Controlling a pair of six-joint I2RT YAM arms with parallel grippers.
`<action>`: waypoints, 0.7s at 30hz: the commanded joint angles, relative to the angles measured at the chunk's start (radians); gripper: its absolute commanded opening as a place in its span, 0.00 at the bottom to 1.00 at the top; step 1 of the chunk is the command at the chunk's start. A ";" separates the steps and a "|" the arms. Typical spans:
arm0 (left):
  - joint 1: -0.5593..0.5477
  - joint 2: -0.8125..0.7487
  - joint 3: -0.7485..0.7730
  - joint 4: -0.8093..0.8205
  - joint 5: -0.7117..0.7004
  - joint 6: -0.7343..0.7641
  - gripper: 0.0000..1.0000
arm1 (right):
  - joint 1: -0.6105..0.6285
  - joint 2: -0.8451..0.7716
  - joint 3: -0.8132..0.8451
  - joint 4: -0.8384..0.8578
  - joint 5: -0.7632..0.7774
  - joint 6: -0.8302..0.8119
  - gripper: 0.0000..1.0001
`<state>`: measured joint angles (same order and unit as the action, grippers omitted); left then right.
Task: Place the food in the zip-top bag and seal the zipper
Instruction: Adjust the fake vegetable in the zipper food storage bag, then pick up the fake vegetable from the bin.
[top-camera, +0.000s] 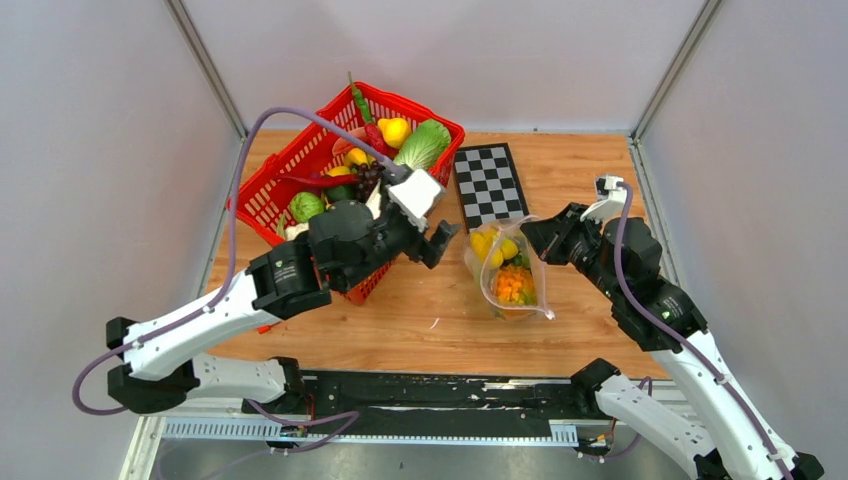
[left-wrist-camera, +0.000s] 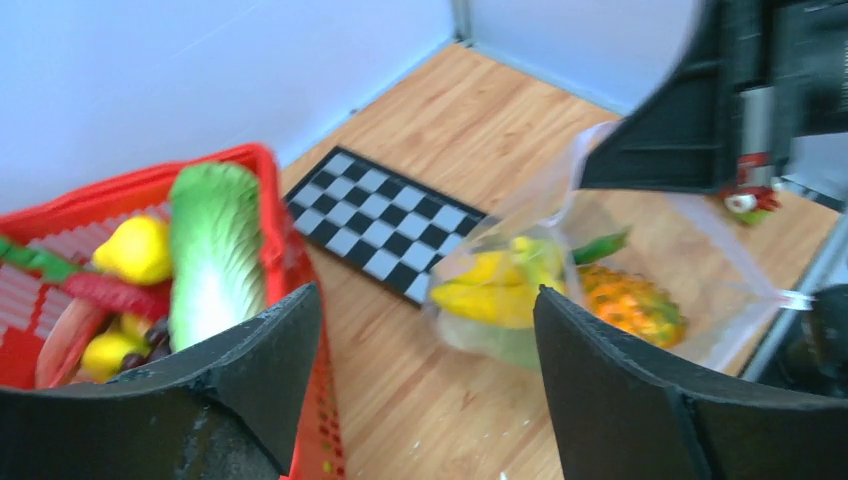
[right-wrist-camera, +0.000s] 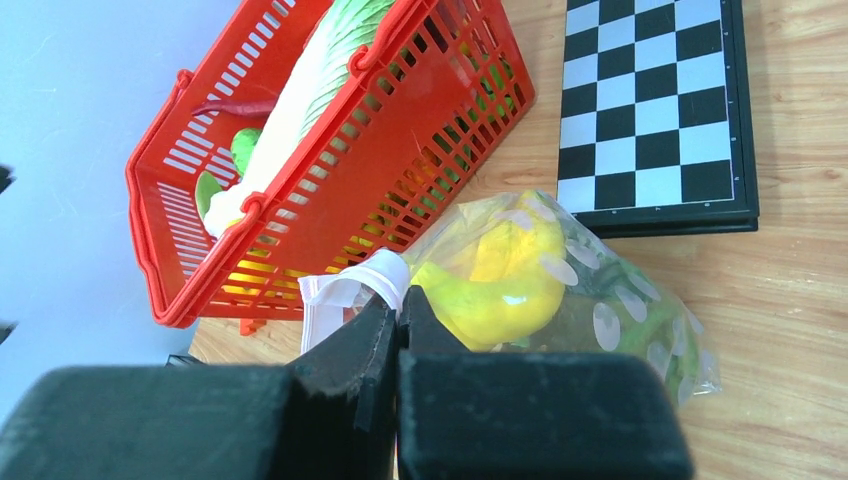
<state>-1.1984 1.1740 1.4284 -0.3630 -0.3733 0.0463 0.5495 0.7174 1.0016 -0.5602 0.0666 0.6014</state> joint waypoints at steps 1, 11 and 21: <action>0.104 -0.086 -0.114 -0.005 -0.061 -0.040 0.88 | 0.005 -0.017 0.063 0.111 -0.021 -0.036 0.00; 0.460 -0.166 -0.223 -0.058 -0.143 -0.149 1.00 | 0.006 -0.021 0.048 0.116 -0.017 -0.044 0.00; 0.884 -0.060 -0.326 -0.030 -0.060 -0.376 1.00 | 0.005 -0.003 0.040 0.112 -0.030 -0.048 0.00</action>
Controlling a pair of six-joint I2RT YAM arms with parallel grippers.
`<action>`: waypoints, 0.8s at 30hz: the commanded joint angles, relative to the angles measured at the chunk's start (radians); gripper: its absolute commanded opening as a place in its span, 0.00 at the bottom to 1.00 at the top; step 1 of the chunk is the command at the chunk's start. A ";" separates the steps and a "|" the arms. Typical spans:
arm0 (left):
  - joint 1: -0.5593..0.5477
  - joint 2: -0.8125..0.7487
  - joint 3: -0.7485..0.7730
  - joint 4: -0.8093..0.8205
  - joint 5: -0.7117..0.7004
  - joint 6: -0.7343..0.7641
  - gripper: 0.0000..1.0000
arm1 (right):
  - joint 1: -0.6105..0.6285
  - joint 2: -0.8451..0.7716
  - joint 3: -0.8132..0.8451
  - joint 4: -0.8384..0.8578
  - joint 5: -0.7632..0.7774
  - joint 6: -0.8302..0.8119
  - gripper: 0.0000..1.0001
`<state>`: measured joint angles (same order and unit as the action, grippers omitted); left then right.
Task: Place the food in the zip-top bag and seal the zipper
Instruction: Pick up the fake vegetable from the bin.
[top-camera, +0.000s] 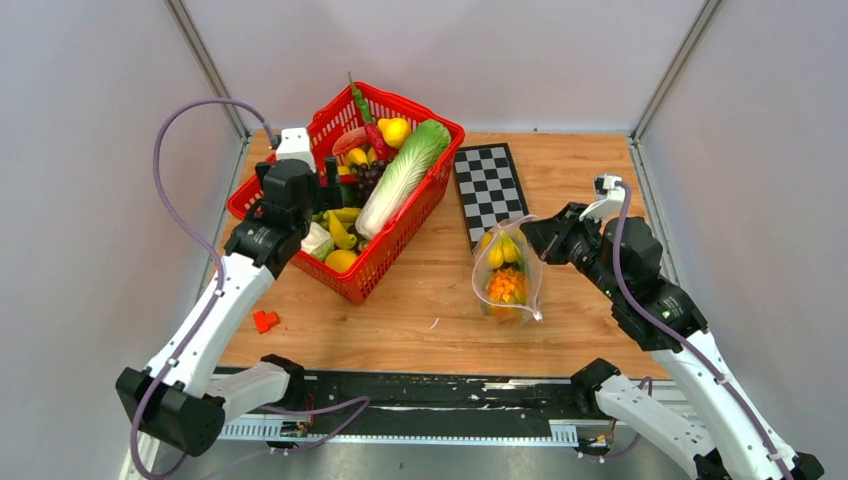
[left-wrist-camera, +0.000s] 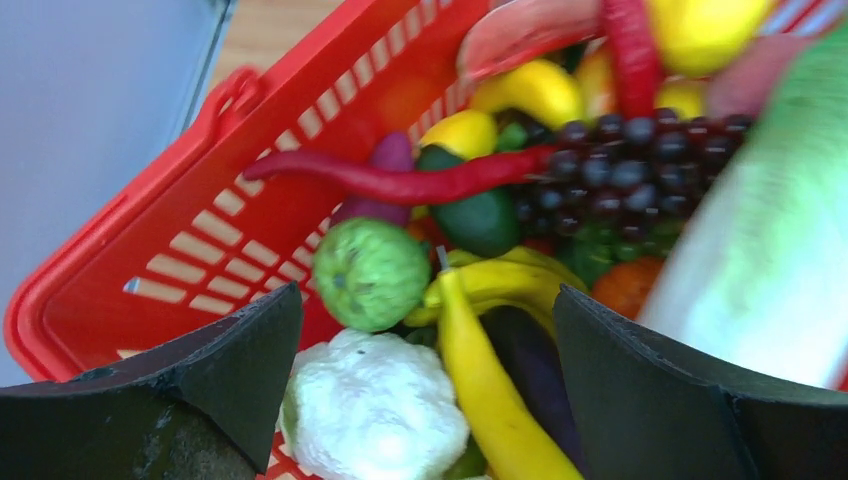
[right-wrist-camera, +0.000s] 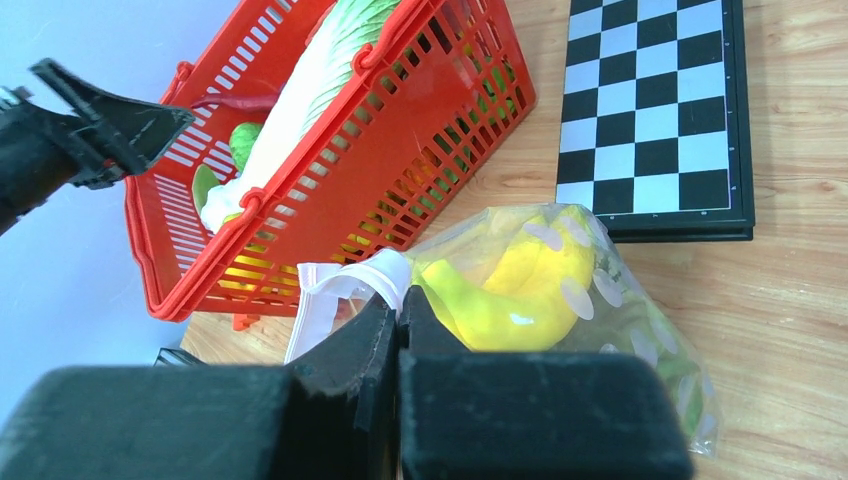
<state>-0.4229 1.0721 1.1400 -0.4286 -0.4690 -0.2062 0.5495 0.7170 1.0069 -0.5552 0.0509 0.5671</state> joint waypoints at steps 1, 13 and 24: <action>0.139 0.066 -0.041 0.031 0.046 -0.139 1.00 | 0.005 -0.002 0.034 0.108 -0.016 -0.014 0.00; 0.252 0.387 -0.006 0.052 0.114 -0.159 0.97 | 0.006 0.006 0.028 0.107 -0.026 -0.016 0.00; 0.254 0.197 -0.073 0.099 0.265 -0.148 0.45 | 0.005 0.010 0.023 0.109 -0.021 -0.013 0.00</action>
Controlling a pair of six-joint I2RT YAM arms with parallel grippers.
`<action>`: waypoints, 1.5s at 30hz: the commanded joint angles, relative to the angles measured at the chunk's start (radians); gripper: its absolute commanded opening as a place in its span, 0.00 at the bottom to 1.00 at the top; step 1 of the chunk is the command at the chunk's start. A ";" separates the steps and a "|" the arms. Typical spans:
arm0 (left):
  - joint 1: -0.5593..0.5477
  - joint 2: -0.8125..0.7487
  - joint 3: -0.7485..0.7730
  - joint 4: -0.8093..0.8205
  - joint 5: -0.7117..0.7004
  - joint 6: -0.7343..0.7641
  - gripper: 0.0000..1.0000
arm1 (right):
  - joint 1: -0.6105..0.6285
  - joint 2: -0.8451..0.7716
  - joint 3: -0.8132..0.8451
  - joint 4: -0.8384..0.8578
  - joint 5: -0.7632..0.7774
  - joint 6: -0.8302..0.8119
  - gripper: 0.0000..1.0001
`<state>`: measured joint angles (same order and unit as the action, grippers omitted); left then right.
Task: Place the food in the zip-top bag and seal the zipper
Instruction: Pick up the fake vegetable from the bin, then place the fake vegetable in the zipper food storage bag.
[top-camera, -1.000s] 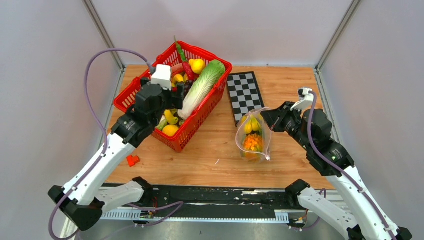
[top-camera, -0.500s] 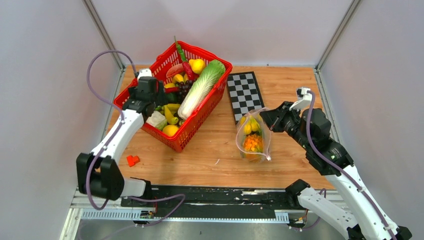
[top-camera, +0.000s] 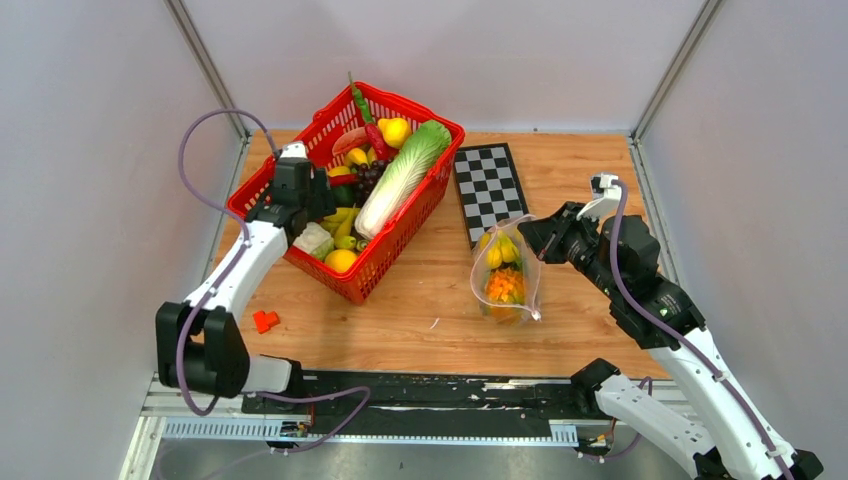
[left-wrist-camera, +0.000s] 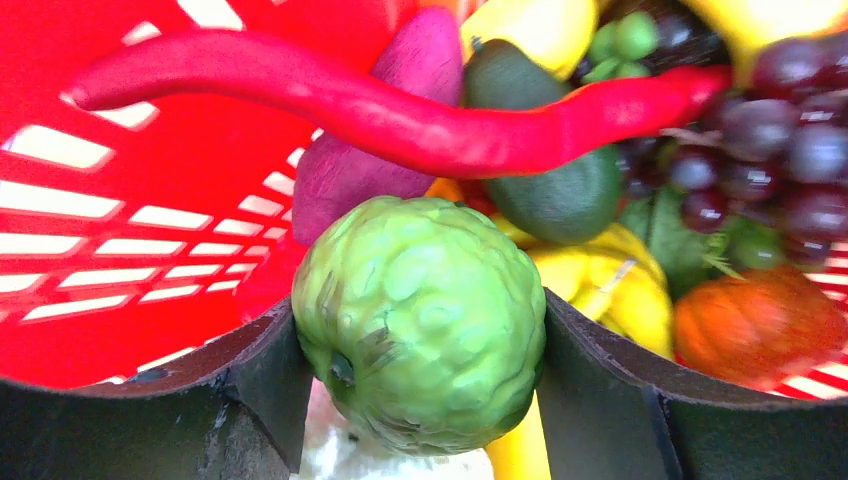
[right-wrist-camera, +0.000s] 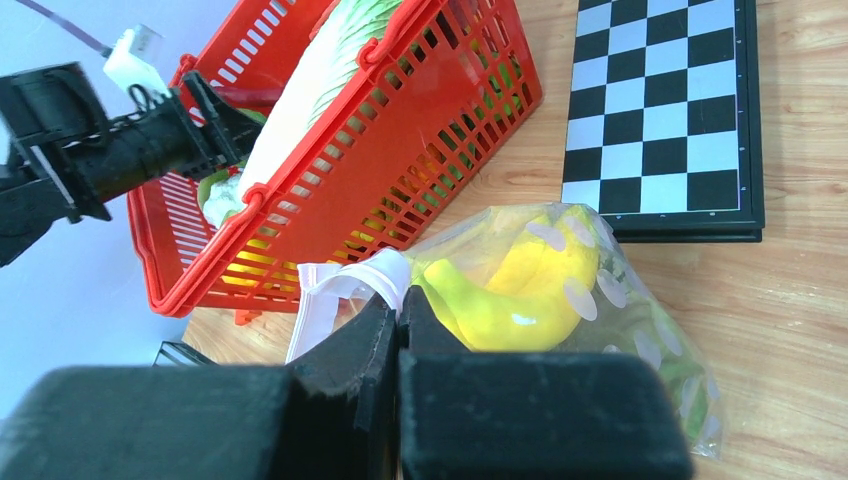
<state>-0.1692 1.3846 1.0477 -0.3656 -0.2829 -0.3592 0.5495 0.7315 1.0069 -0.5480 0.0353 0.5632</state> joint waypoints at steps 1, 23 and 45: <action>0.000 -0.142 0.028 0.028 0.085 0.013 0.44 | 0.005 -0.004 0.023 0.103 -0.005 -0.008 0.00; -0.374 -0.362 0.067 0.433 0.880 -0.005 0.44 | 0.005 0.017 0.005 0.132 -0.020 0.024 0.00; -0.921 -0.034 0.167 0.370 0.671 0.333 0.42 | 0.005 0.015 0.019 0.117 -0.020 0.041 0.00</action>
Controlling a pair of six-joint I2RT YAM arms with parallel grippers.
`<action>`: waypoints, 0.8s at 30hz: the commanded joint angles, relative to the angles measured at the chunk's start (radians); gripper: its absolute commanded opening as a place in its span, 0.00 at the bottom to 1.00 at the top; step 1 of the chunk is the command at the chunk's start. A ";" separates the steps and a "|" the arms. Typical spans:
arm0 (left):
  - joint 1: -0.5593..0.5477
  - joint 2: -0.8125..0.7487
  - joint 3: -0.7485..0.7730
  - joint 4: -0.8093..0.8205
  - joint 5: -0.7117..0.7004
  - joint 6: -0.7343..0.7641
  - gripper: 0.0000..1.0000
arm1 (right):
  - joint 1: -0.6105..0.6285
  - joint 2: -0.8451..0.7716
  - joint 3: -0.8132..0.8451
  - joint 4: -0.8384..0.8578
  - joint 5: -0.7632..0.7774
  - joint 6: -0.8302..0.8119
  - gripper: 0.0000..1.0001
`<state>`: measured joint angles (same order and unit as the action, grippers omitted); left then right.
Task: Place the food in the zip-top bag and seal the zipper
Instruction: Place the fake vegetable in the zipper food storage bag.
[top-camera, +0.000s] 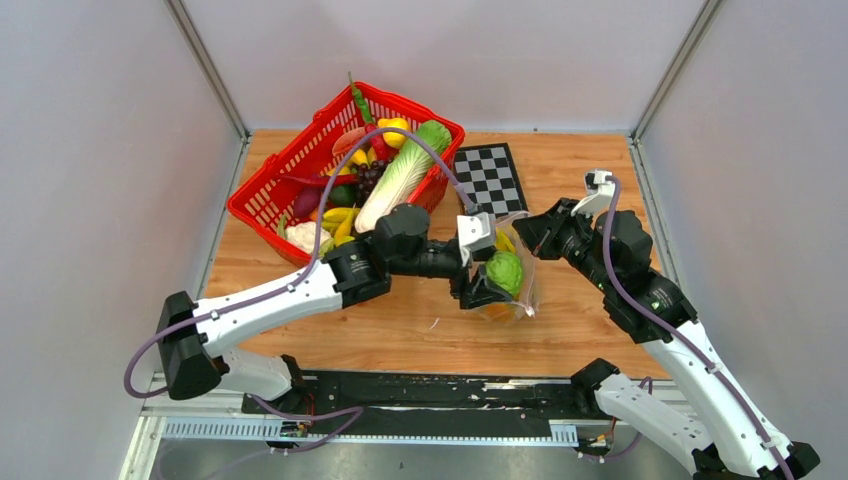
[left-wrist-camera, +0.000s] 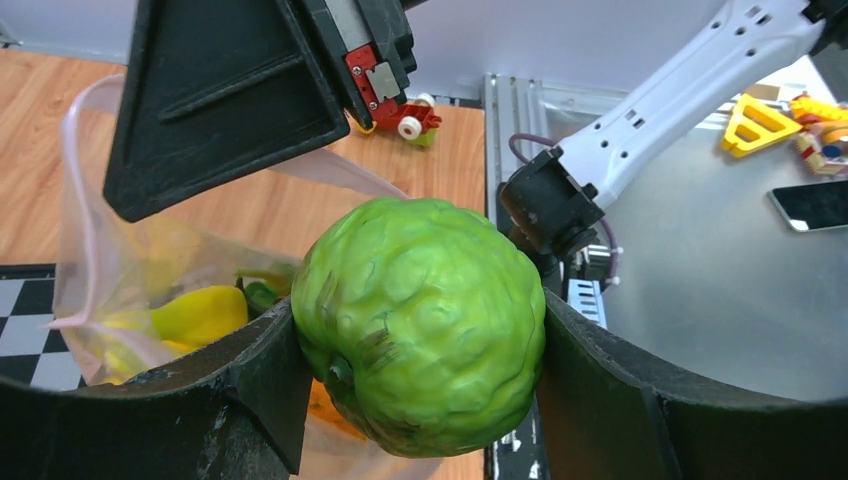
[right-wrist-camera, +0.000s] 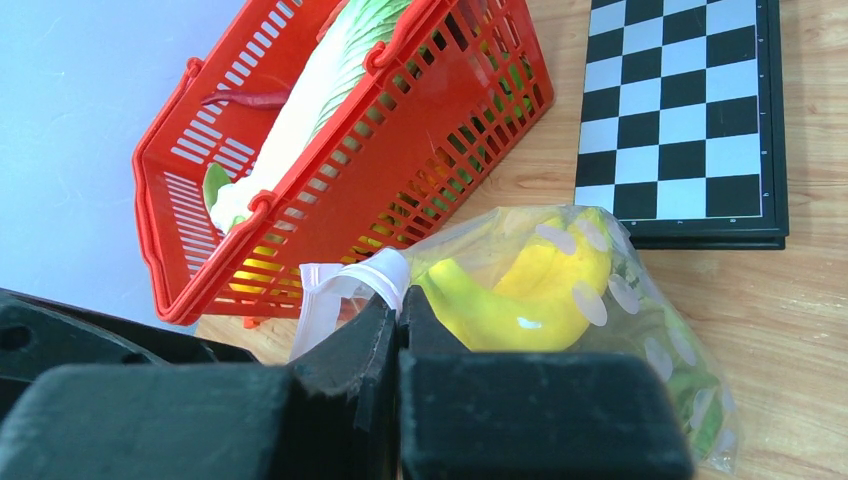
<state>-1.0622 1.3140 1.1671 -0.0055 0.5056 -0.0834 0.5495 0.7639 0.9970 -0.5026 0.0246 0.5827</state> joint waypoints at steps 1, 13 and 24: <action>-0.033 0.048 0.051 0.010 -0.148 0.060 0.42 | 0.006 -0.018 0.030 0.070 -0.009 0.021 0.00; -0.060 0.123 0.100 -0.119 -0.395 0.110 0.68 | 0.006 -0.030 0.035 0.062 -0.008 0.019 0.00; -0.060 0.062 0.169 -0.216 -0.323 0.088 1.00 | 0.006 -0.022 0.031 0.059 0.009 0.013 0.00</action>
<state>-1.1179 1.4338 1.2942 -0.1867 0.1680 0.0074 0.5495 0.7509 0.9970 -0.5167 0.0261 0.5827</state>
